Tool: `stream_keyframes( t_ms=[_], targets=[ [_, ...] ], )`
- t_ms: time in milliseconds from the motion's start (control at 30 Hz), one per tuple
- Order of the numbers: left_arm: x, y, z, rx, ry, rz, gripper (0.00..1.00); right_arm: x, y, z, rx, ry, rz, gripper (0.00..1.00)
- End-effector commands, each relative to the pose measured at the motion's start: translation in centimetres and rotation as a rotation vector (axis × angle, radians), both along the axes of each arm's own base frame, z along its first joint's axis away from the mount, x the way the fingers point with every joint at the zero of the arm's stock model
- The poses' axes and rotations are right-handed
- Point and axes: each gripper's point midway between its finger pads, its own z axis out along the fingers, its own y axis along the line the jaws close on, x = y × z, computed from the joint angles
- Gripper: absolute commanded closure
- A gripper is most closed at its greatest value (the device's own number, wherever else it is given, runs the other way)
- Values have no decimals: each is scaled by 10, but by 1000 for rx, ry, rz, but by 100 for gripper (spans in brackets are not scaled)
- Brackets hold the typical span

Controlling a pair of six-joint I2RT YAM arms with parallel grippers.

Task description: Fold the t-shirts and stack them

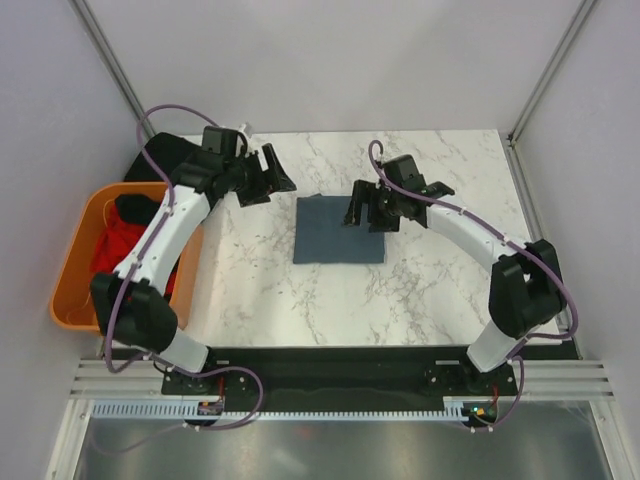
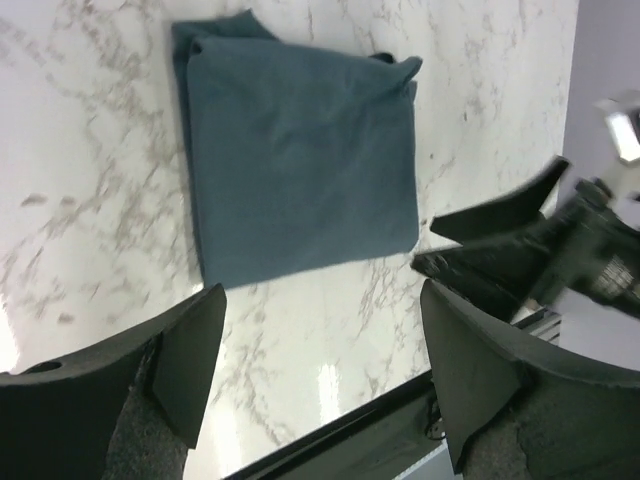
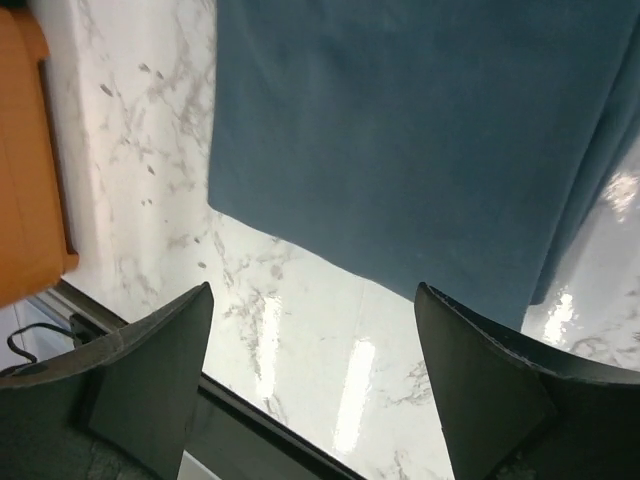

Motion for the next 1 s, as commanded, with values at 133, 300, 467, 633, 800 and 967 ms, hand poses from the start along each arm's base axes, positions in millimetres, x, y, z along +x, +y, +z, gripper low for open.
stream_keyframes(
  t_ms=[133, 300, 467, 633, 800, 967],
  targets=[
    [-94, 66, 20, 193, -135, 80, 11, -35, -15, -95, -15, 150, 30, 12],
    [-148, 88, 19, 212, -203, 105, 11, -68, -37, -120, -61, 217, 36, 13],
    [-186, 113, 10, 231, -295, 191, 6, -77, -46, -75, -92, 137, 28, 13],
    [-174, 102, 5, 154, -296, 217, 11, -78, -30, 0, -4, -20, 20, 11],
    [-106, 104, -18, 290, -169, 259, 12, -116, -9, 9, 108, -97, 3, 6],
    [-18, 113, -78, 515, 0, 314, 12, -161, 8, -23, 140, -106, 52, 5]
  ],
)
